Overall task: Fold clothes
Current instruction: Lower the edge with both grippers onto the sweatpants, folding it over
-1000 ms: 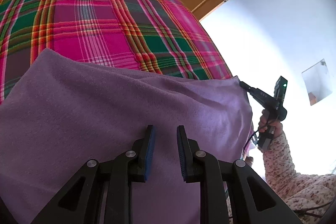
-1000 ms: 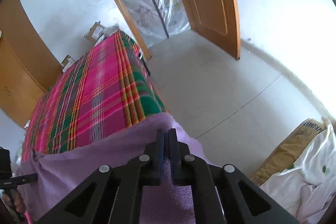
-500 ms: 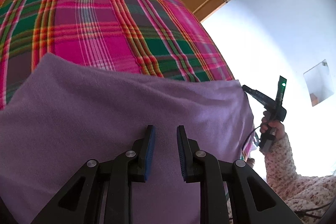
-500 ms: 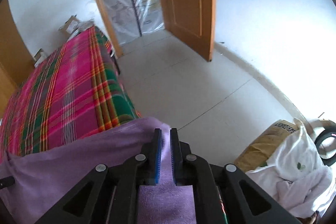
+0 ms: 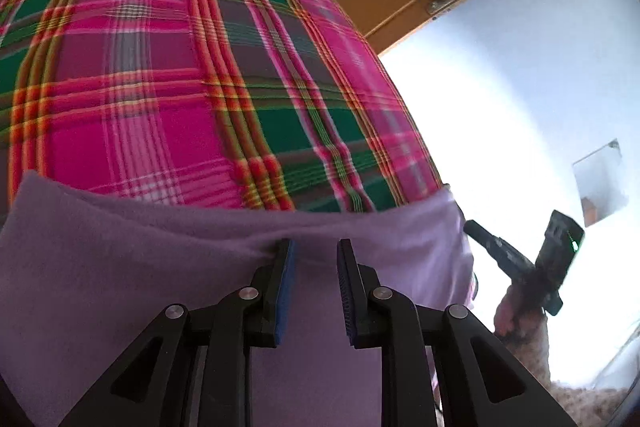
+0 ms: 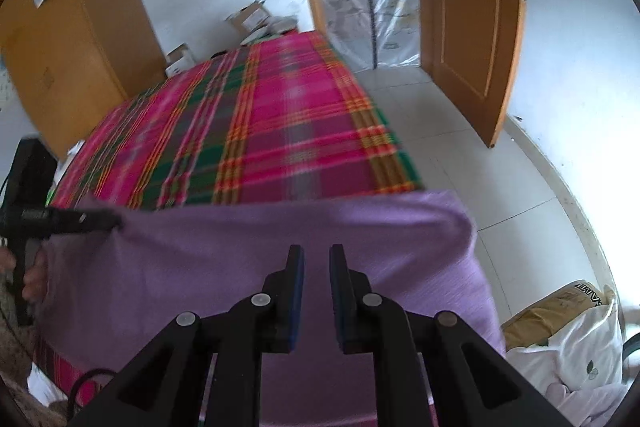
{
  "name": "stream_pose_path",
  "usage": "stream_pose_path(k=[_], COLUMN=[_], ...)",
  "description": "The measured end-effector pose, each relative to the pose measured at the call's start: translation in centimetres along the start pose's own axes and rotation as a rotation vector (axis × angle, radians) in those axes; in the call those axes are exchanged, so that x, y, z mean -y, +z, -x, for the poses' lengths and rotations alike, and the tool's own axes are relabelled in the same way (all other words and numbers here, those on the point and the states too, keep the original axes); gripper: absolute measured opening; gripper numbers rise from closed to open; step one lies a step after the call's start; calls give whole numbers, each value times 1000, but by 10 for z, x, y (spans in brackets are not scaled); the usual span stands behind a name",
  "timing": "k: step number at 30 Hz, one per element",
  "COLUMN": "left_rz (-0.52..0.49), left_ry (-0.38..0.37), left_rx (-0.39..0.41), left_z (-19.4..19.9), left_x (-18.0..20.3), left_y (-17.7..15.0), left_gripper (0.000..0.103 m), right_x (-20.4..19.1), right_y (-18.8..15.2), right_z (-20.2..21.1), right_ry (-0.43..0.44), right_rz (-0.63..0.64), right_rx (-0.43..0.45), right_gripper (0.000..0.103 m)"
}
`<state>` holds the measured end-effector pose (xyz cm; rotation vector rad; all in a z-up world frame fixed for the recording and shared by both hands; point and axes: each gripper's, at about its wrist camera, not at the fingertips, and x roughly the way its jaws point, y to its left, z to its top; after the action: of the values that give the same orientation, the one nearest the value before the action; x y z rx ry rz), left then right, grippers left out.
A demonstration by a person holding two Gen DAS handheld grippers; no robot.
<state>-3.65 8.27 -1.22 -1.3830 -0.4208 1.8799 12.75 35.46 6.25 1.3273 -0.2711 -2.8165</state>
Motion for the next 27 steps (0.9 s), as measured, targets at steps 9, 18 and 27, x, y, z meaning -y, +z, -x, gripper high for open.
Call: stream_pose_path(k=[9,18,27], left_rz=[23,23,23], left_ry=[-38,19,88], left_rx=[39,103,86], left_z=[6,53,72], left_x=[11,14,1], left_y=[-4,-60,-117], left_gripper=[22,22,22], right_x=[-57,-127,-124], right_y=[-18,-54,-77], right_z=[12,-10,4], right_ry=[122,219,215], right_rz=[162,333,304], right_rx=[-7,-59,-8], right_gripper=[14,15,27])
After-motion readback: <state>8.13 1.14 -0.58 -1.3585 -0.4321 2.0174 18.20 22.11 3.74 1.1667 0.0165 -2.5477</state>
